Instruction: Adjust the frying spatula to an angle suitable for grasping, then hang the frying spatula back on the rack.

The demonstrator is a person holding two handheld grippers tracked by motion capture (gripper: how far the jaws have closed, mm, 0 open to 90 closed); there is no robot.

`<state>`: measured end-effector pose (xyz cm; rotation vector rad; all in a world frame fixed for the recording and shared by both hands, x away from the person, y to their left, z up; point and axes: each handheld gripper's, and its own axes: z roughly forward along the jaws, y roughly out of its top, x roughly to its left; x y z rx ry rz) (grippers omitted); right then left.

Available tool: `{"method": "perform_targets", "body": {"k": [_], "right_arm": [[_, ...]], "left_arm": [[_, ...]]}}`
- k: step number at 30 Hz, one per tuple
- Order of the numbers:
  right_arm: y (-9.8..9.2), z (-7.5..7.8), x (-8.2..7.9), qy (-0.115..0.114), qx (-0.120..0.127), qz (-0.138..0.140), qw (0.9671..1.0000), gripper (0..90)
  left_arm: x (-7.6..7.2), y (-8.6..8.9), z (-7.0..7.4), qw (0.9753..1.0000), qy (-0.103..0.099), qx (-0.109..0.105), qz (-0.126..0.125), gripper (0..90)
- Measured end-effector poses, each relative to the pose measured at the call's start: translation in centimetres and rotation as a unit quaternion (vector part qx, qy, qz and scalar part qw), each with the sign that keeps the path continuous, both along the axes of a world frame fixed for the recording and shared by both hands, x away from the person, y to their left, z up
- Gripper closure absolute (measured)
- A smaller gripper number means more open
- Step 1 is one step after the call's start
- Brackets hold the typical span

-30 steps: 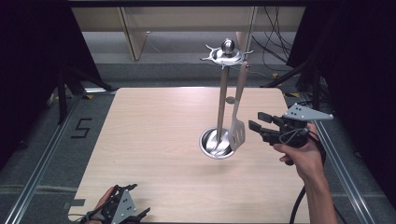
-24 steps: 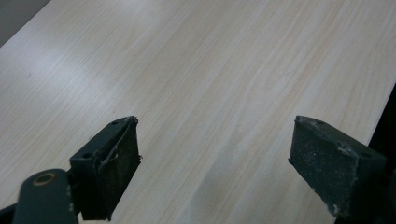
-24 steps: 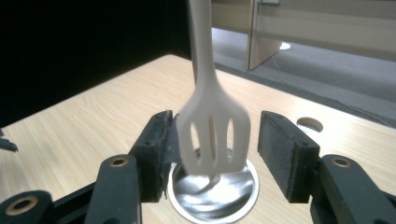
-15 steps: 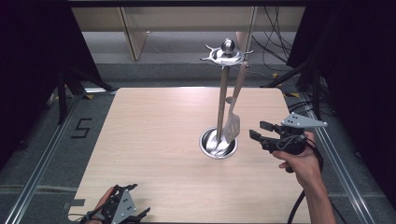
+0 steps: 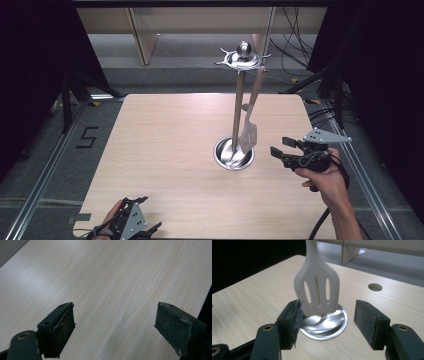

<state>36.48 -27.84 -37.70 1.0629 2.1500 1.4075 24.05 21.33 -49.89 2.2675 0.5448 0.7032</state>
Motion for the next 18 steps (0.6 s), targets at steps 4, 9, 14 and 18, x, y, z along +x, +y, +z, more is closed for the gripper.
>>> {"method": "perform_targets", "body": {"k": [4, 9, 14, 18], "right_arm": [[-0.3, -0.5, 0.0, 0.009, -0.001, 0.0, 1.0, 39.0], [-0.4, -0.9, -0.1, 0.023, 0.006, -0.011, 0.9997, 38.6], [-0.5, -1.2, -0.3, 0.022, -0.004, -0.013, 0.9997, 38.4], [-0.5, -1.8, 0.0, 0.014, -0.014, -0.007, 0.9998, 38.0]], "left_arm": [[0.0, 0.0, 0.1, 1.0, -0.004, 0.0, 0.001, 15.1], [-0.1, -0.2, 0.0, 1.0, -0.001, -0.005, 0.0, 15.1], [-0.1, -0.2, -0.1, 1.0, -0.002, -0.009, 0.002, 15.1], [0.0, 0.1, 0.2, 1.0, -0.001, 0.007, -0.001, 15.1]]}}
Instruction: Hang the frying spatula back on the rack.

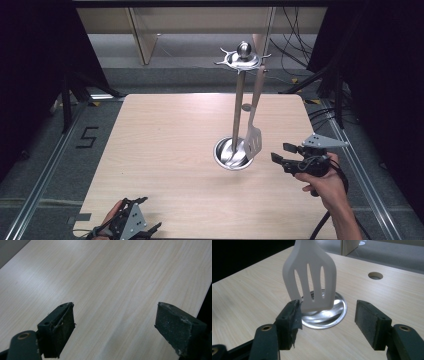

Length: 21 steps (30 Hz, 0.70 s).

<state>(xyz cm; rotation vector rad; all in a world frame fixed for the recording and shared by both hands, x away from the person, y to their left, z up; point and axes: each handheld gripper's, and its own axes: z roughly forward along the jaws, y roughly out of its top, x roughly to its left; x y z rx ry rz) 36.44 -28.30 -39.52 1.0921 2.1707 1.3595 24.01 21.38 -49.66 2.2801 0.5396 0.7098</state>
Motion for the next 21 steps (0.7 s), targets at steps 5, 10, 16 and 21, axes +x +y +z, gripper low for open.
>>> {"method": "perform_targets", "body": {"k": [5, 10, 16, 21], "right_arm": [[0.0, -0.3, 0.0, 0.008, 0.0, 0.002, 1.0, 37.8], [0.2, -0.8, -0.1, 0.014, 0.002, 0.001, 0.9999, 37.5], [0.4, -1.1, -0.3, 0.017, -0.003, 0.006, 0.9998, 37.3], [0.7, -1.3, -0.8, 0.028, 0.0, 0.006, 0.9996, 36.0]], "left_arm": [[-0.1, -0.1, 0.0, 1.0, -0.007, -0.002, 0.004, 15.2], [-0.2, -0.2, -0.1, 1.0, -0.002, -0.007, -0.005, 15.2], [-0.2, 0.0, 0.0, 1.0, -0.003, 0.004, -0.008, 15.1], [-0.2, 0.0, 0.0, 1.0, -0.002, 0.005, -0.006, 15.2]]}}
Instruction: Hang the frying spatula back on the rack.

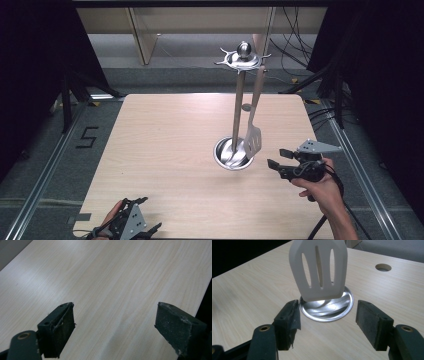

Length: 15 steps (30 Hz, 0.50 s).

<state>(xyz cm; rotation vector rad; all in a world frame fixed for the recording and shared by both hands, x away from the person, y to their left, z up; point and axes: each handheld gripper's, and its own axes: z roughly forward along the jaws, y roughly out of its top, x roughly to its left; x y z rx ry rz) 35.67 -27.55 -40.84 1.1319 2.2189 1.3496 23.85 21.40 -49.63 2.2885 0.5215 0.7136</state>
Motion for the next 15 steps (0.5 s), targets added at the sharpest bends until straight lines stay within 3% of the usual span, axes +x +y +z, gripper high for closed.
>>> {"method": "perform_targets", "body": {"k": [1, 2, 3, 6, 7, 8, 9, 11, 12, 13, 15], "right_arm": [[0.1, -0.2, 0.0, -0.002, 0.004, 0.002, 1.0, 35.8], [0.1, -0.2, -0.1, 0.003, -0.006, 0.01, 0.9999, 35.7], [0.0, -0.3, -0.1, -0.009, -0.014, 0.011, 0.9998, 35.6], [0.1, -0.3, -0.3, 0.001, -0.013, 0.012, 0.9998, 35.5], [0.2, -0.5, -0.4, 0.005, 0.0, 0.01, 0.9999, 35.4], [0.1, -0.4, -0.6, 0.015, -0.008, 0.01, 0.9998, 35.2], [0.2, -0.7, -0.6, 0.002, -0.005, 0.008, 1.0, 35.1], [0.0, -0.8, -0.5, -0.003, -0.018, 0.016, 0.9997, 34.9], [0.1, -1.0, -0.7, 0.003, -0.009, 0.002, 1.0, 34.7], [-0.1, -1.1, -0.5, -0.001, -0.023, 0.014, 0.9996, 34.7], [0.0, -1.4, -0.7, -0.002, -0.019, 0.006, 0.9998, 34.5]], "left_arm": [[0.0, -0.1, -0.1, 1.0, -0.004, -0.006, 0.002, 15.1], [0.0, 0.0, 0.0, 1.0, -0.003, 0.005, -0.007, 15.2], [0.0, 0.0, -0.1, 1.0, -0.004, 0.0, -0.004, 15.2], [0.0, 0.0, 0.0, 1.0, 0.0, 0.003, -0.005, 15.2], [0.0, 0.0, 0.0, 1.0, 0.0, -0.003, 0.001, 15.2], [0.0, 0.0, 0.0, 1.0, 0.0, -0.001, 0.002, 15.2], [0.0, -0.1, -0.1, 1.0, -0.005, -0.007, 0.002, 15.2], [0.0, 0.1, 0.0, 1.0, -0.004, 0.005, -0.005, 15.2], [0.0, -0.1, -0.1, 1.0, -0.005, -0.008, 0.0, 15.2], [-0.1, -0.1, -0.2, 1.0, -0.004, -0.008, 0.0, 15.2], [0.0, -0.1, -0.1, 1.0, -0.006, -0.008, 0.0, 15.2]]}}
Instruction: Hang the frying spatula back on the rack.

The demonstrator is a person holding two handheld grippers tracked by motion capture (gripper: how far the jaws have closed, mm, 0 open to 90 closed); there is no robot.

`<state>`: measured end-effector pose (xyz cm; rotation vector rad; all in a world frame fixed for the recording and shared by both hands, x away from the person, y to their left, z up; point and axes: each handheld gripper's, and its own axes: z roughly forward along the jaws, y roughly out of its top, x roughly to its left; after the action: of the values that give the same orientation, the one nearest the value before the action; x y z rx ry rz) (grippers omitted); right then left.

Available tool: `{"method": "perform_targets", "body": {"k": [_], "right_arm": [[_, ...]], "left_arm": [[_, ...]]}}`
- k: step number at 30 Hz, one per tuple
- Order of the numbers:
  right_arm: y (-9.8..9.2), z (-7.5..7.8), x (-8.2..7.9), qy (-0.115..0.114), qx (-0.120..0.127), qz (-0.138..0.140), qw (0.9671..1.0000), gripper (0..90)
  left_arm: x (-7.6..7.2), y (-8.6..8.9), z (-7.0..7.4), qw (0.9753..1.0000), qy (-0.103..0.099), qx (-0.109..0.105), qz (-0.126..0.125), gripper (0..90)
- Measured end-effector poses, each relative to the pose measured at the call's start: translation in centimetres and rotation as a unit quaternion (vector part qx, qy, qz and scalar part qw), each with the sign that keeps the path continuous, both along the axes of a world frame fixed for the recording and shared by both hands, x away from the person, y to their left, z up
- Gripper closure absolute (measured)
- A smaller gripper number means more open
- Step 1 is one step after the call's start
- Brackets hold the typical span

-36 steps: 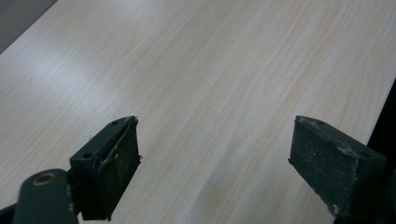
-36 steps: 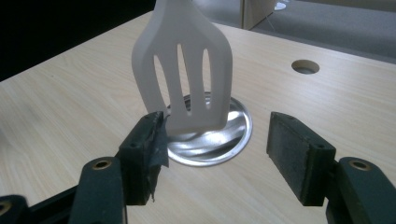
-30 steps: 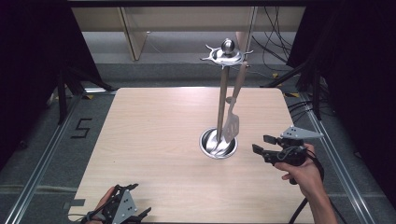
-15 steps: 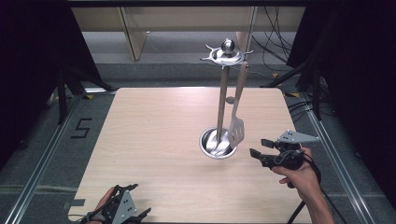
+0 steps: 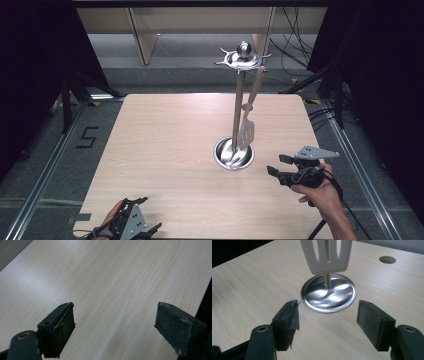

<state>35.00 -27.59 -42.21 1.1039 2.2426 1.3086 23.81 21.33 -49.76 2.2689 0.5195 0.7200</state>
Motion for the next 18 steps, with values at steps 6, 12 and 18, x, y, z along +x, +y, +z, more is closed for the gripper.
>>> {"method": "perform_targets", "body": {"k": [6, 12, 18], "right_arm": [[-0.1, -0.3, -0.4, 0.021, -0.001, 0.002, 0.9998, 34.1], [-0.4, -0.8, -0.4, 0.011, -0.012, 0.006, 0.9998, 33.7], [-0.4, -1.5, -0.8, 0.025, -0.016, -0.001, 0.9996, 33.3]], "left_arm": [[0.0, 0.0, 0.0, 1.0, 0.004, -0.002, 0.003, 15.1], [-0.1, -0.1, -0.1, 1.0, 0.0, -0.006, 0.002, 15.2], [-0.1, -0.1, -0.1, 0.9999, 0.003, -0.008, 0.004, 15.1]]}}
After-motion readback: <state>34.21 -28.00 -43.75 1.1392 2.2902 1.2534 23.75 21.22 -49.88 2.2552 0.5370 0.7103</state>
